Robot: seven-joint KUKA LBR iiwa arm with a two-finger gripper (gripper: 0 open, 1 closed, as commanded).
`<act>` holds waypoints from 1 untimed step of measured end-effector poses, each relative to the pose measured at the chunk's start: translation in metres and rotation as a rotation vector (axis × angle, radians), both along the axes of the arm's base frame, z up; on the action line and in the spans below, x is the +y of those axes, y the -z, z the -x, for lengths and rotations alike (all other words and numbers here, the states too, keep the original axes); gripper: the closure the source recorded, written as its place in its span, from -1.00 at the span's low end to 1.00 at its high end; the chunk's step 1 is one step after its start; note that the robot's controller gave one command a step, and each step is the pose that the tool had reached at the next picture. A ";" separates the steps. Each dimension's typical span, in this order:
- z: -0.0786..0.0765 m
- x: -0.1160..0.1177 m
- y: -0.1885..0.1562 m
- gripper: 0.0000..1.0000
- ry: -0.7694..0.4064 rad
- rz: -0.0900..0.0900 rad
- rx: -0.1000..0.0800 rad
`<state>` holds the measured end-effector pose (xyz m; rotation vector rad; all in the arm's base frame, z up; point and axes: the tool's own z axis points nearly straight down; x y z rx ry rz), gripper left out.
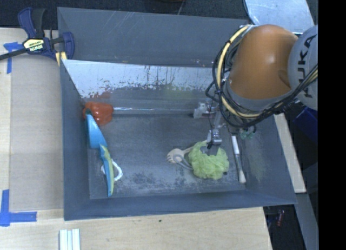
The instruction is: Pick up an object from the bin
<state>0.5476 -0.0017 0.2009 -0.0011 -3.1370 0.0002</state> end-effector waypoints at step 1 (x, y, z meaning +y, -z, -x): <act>-0.001 0.000 -0.005 -1.00 0.000 0.000 -0.008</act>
Offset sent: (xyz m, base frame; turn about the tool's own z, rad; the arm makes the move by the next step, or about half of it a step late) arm 0.0523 0.0328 -0.1309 -0.1501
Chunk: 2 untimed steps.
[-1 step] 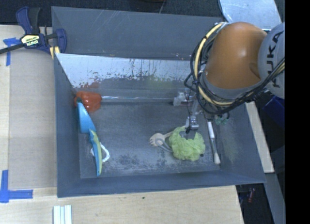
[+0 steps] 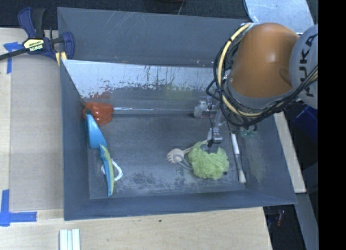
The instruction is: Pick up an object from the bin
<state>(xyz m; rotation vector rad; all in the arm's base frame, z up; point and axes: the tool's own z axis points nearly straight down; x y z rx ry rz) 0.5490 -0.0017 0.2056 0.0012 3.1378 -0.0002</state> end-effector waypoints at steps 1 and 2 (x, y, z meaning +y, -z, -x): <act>-0.036 0.021 0.089 -1.00 -0.101 0.001 -0.004; -0.042 0.036 0.093 -1.00 -0.124 0.001 -0.007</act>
Offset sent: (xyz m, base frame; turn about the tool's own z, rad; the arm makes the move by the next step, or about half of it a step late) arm 0.0471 0.0455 -0.0735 -0.1359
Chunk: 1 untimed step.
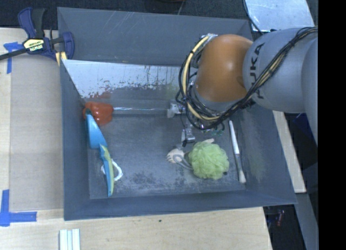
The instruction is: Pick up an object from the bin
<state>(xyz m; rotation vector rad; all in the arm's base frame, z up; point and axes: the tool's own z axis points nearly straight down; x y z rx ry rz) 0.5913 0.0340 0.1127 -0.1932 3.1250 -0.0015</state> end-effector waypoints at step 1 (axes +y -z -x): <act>0.063 0.019 0.013 -1.00 -0.174 0.001 0.011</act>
Offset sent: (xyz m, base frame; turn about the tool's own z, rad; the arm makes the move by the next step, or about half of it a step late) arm -0.0562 0.0142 -0.0427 -0.2264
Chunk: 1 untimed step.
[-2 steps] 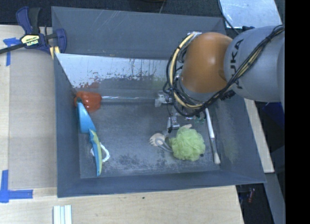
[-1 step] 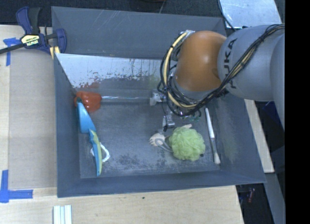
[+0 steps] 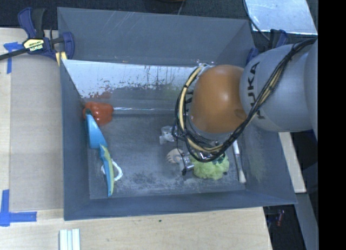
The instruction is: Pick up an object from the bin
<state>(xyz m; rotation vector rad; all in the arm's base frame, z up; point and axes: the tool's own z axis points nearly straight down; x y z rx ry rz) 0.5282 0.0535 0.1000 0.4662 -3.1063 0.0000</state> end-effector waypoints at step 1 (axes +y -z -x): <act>-0.007 -0.006 0.031 -1.00 -0.051 0.000 -0.018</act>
Offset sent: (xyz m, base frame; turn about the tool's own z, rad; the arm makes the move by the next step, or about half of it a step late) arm 0.0212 -0.0209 -0.0300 0.0000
